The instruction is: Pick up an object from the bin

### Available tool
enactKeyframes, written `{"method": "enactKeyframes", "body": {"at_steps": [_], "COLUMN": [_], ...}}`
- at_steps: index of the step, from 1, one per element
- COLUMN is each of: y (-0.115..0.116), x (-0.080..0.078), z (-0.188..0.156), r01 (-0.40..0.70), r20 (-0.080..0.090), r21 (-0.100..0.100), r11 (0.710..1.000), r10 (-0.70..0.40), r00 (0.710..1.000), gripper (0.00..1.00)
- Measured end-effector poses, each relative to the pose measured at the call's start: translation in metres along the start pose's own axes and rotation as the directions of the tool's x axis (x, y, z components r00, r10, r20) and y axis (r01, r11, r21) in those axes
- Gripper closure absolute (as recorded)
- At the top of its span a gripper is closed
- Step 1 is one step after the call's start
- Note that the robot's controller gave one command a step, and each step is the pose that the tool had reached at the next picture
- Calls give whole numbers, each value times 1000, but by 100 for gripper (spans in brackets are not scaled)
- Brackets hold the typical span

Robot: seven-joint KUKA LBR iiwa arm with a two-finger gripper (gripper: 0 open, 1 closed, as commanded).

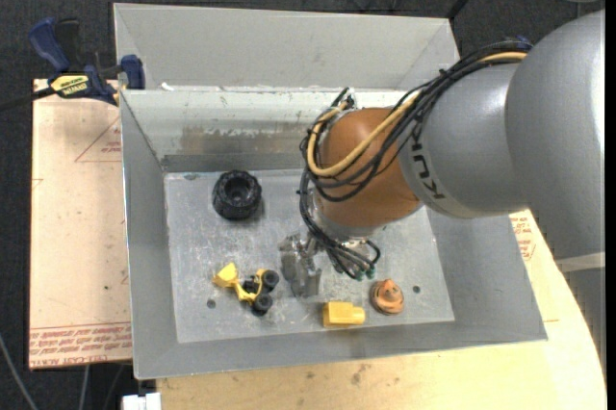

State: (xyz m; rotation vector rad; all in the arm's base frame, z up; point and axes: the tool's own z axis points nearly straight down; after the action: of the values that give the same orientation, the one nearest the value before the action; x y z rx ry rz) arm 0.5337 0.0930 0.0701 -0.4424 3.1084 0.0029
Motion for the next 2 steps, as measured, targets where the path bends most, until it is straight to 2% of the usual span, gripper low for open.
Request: {"method": "enactKeyframes", "body": {"at_steps": [1, 2], "y": [0, 0], "x": [0, 0], "z": [0, 0], "r01": [0, 0], "r20": [-1, -1], "r21": [0, 0], "r11": [1000, 1000], "r10": [0, 0], "r00": [1000, 1000], "gripper": [0, 0]}}
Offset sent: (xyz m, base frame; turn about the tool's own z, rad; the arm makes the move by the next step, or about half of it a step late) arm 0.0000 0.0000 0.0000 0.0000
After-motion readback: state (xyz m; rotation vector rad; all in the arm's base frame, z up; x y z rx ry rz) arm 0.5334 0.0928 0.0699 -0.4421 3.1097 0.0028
